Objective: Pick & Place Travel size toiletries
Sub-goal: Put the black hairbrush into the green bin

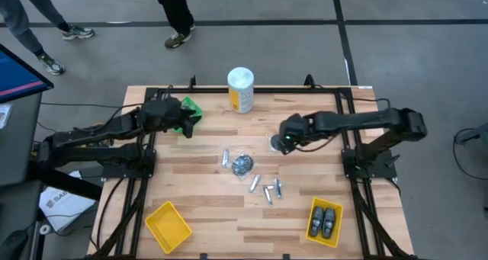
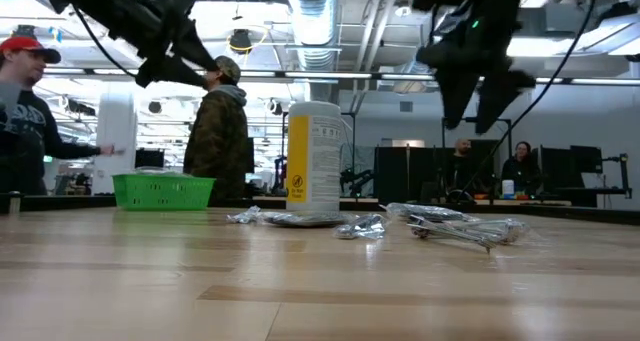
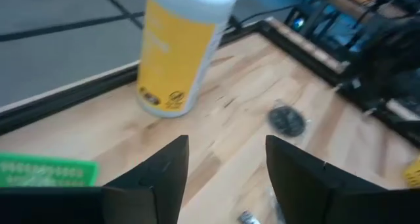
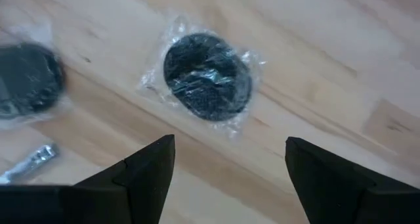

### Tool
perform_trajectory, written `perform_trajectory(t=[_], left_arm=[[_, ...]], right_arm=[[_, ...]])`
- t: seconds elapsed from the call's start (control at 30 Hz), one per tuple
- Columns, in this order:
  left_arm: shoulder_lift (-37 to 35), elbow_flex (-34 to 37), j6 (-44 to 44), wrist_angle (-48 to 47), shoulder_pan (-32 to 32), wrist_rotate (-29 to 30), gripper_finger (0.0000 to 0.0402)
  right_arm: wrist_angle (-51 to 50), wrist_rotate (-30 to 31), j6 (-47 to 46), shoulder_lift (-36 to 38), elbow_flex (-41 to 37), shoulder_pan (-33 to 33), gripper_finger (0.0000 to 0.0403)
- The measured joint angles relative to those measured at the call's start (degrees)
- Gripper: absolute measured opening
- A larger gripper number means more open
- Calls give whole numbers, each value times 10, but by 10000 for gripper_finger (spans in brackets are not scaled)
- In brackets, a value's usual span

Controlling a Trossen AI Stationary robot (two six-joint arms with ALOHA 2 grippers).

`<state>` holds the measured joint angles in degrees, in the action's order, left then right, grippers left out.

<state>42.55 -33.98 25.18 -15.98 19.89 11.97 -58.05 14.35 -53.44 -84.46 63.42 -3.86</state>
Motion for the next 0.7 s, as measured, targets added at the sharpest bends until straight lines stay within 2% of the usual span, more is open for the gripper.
perform_trajectory(t=[0.27,0.4,0.57,0.7], left_arm=[[-13,0,14,19,-5,2,225],[-14,0,24,20,-5,2,230],[-14,0,32,20,-4,0,227],[-14,0,34,20,-4,-3,226]], right_arm=[[69,-46,102,-114,0,-85,276],[85,-79,127,-133,0,-138,276],[141,-151,131,-134,0,-196,276],[139,-159,99,-134,-5,-216,276]])
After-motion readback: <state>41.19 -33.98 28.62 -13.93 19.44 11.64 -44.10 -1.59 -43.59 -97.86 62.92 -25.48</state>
